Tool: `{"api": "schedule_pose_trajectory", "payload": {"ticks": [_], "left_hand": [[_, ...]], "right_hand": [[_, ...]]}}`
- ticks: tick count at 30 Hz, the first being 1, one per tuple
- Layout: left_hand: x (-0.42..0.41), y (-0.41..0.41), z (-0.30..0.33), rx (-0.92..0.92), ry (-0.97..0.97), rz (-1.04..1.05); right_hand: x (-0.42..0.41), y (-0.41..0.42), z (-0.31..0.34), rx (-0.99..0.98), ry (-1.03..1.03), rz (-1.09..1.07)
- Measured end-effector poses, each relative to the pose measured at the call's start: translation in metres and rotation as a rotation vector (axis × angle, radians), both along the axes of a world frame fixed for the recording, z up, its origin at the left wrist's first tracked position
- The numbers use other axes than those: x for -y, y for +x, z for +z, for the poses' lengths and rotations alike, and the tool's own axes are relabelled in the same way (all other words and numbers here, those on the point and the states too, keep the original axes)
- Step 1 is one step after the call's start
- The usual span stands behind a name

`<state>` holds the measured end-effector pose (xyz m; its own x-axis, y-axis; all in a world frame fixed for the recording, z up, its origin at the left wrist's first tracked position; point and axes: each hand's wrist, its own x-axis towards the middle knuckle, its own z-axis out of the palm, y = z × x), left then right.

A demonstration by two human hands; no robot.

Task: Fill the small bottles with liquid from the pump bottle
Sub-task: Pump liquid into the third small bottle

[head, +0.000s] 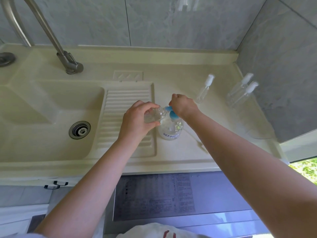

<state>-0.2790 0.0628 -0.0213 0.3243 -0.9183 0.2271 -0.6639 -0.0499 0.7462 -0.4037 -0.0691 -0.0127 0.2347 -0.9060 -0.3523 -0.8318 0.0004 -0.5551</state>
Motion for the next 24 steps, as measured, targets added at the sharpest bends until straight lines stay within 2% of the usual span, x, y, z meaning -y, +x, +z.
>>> {"api": "schedule_pose_trajectory", "payload": {"ticks": [4, 12, 19, 24], "left_hand": [[0.002, 0.0, -0.005, 0.008, -0.003, -0.008], [0.0, 0.002, -0.005, 0.0, -0.005, -0.008], [0.002, 0.001, -0.005, -0.003, -0.02, -0.006], [0.0, -0.002, -0.003, -0.009, -0.005, 0.004]], "right_hand": [[-0.001, 0.0, -0.007, 0.015, -0.061, -0.062], [0.0, -0.004, 0.006, 0.01, 0.081, 0.018], [-0.007, -0.001, 0.0, -0.005, -0.094, 0.012], [-0.011, -0.002, 0.008, 0.079, 0.021, -0.071]]}}
